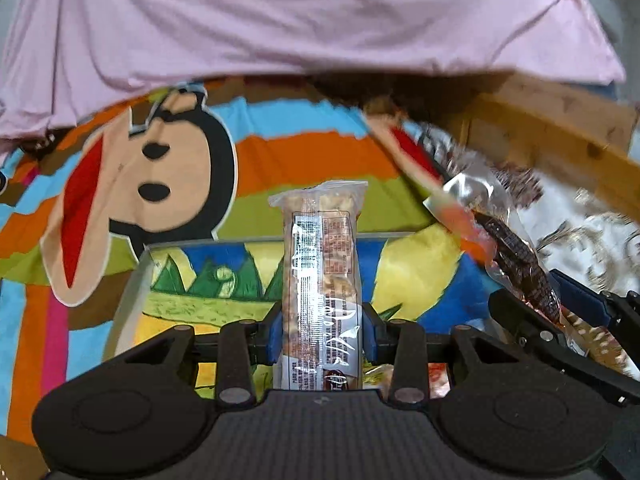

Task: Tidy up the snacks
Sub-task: 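Carry the cracker bar and meat pack over the tray with both tools, then release both snacks into the tray and withdraw both tools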

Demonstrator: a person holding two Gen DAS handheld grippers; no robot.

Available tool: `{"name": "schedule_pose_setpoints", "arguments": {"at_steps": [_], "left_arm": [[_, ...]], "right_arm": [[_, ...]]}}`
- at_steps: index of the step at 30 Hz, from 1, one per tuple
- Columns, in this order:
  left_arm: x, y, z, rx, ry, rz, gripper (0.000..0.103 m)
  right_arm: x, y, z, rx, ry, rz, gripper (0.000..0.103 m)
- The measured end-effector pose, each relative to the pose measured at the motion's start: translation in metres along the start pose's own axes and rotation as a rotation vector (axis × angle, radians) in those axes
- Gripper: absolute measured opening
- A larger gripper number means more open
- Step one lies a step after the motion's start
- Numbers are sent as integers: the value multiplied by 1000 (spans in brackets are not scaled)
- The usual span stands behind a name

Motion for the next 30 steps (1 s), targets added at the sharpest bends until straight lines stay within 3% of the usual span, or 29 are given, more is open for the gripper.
{"name": "schedule_pose_setpoints", "arguments": {"at_steps": [8, 19, 23, 27, 30], "left_arm": [[-45, -3, 6, 18, 56, 117, 41], [-59, -12, 0, 39, 51, 133, 42], [-57, -13, 8, 129, 7, 121, 62], [-53, -16, 22, 237, -29, 104, 74], [-44, -16, 31, 290, -34, 71, 84]], "right_arm": [[-27, -23, 1, -53, 39, 123, 50], [-37, -35, 1, -107, 64, 190, 54], [-36, -35, -2, -129, 69, 186, 66], [-32, -33, -1, -126, 74, 174, 73], [-22, -27, -1, -136, 66, 142, 85]]}}
Point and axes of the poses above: each gripper's, at about its wrist camera, not at the fingertips, and x roughly against the way its jaws point, z to its left, y to its top, the point moved 6 cm from there along -x, roughly the way its jaws point, and after that the axes turned 12 degrees about z, right-handed, at the moved point
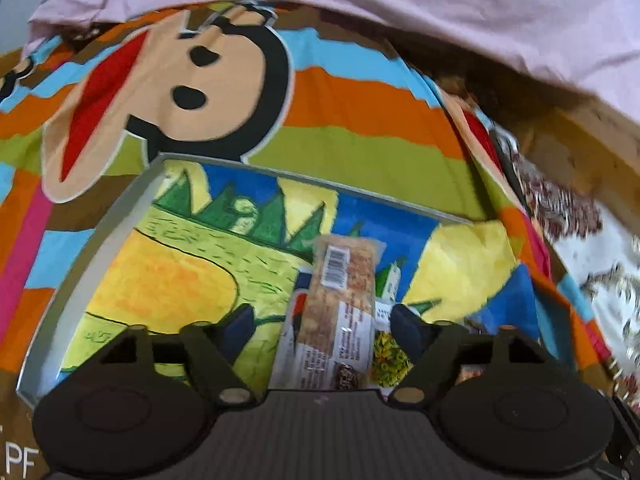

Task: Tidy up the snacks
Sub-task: 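Release both snacks into the tray and withdraw both tools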

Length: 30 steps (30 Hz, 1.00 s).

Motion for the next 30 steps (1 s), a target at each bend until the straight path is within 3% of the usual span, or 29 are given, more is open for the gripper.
{"name": "schedule_pose_setpoints", "arguments": {"at_steps": [10, 15, 19, 30], "left_arm": [[79, 6, 16, 32, -21, -199, 101], [130, -3, 17, -12, -3, -300, 102], [170, -20, 20, -48, 16, -361, 102], [244, -81, 39, -97, 19, -435, 102]], "right_arm": [[80, 23, -1, -24, 40, -181, 102], [129, 25, 0, -33, 75, -272, 102], [161, 19, 5, -18, 81, -310, 102], [245, -26, 42, 112, 82, -415, 102]]}}
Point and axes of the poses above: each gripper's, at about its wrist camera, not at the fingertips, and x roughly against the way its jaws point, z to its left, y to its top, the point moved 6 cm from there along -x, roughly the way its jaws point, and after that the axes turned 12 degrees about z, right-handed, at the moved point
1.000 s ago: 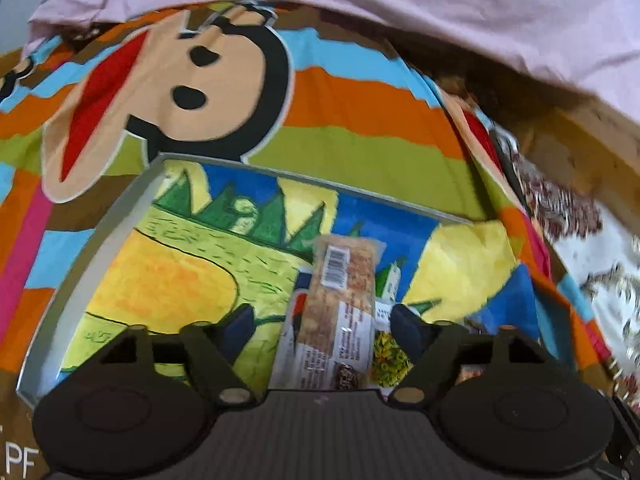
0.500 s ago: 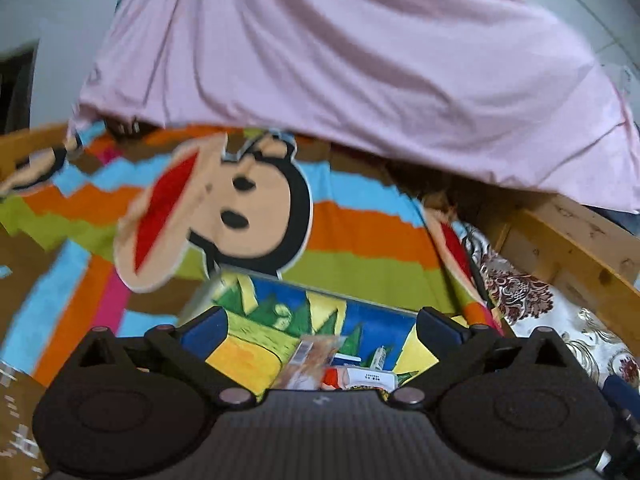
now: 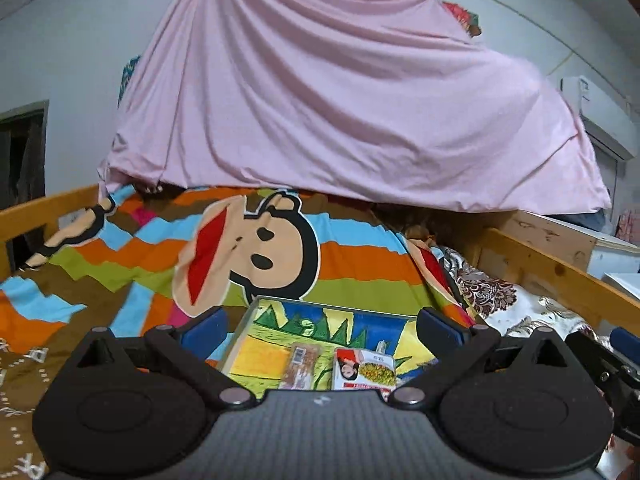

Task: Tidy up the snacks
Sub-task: 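Release both snacks into the tray and withdraw both tools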

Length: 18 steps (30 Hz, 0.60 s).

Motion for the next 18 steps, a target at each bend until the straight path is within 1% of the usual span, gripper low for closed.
{"name": "schedule_pose_setpoints", "arguments": {"at_steps": [2, 5, 9, 14, 18], "left_arm": [[16, -8, 5, -8, 1, -22, 103], [36, -23, 15, -20, 21, -50, 103], [55, -43, 32, -1, 43, -54, 103], [69, -64, 45, 0, 51, -43, 103], [79, -83, 53, -17, 51, -28, 103]], "right_arm": [[13, -4, 9, 27, -2, -23, 102], [28, -10, 19, 42, -10, -32, 102], [49, -22, 31, 63, 1, -33, 102], [69, -38, 45, 67, 17, 7, 102], [82, -53, 53, 75, 13, 57, 102]]}}
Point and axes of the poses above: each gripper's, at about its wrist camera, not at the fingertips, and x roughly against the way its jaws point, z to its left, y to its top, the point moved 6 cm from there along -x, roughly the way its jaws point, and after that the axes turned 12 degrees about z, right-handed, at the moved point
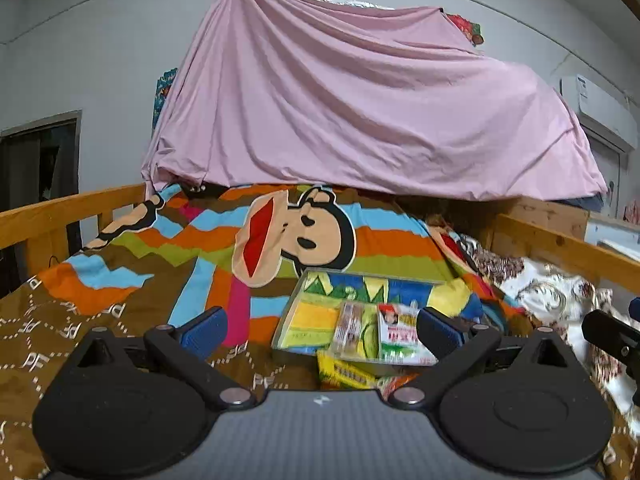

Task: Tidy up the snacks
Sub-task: 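Release both snacks into the tray and withdraw both tools, then move both tools toward the remaining snacks beside the tray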

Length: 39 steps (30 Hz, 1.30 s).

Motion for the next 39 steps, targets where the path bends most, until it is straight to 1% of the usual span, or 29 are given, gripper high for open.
{"name": "schedule_pose_setpoints", "arguments": {"at_steps": [3, 6, 9, 12, 17, 21, 25, 31, 39], "left_arm": [[5, -16, 3, -32, -5, 27, 103], [7, -31, 7, -62, -6, 56, 103], [6, -44, 10, -82, -7, 91, 103], [3, -54, 12, -99, -6, 122, 103], [-4, -67, 16, -96, -7, 170, 103], [-10, -71, 21, -94, -4, 199, 103], [-18, -74, 26, -93, -2, 237, 103], [-34, -68, 32, -120, 8, 262, 103], [-61, -62, 23, -183, 3, 291, 103]], "right_arm": [[6, -10, 4, -8, -8, 47, 102], [11, -17, 8, 8, -27, 69, 102], [10, -22, 13, 23, -23, 93, 102], [-2, -29, 15, 39, -17, 153, 102], [-22, -44, 23, 82, -24, 273, 102], [-37, -56, 28, 125, -48, 368, 102], [-50, -67, 29, 136, -59, 450, 102], [-61, -74, 24, 110, -60, 518, 102], [-74, -80, 21, 79, -42, 588, 102]]}}
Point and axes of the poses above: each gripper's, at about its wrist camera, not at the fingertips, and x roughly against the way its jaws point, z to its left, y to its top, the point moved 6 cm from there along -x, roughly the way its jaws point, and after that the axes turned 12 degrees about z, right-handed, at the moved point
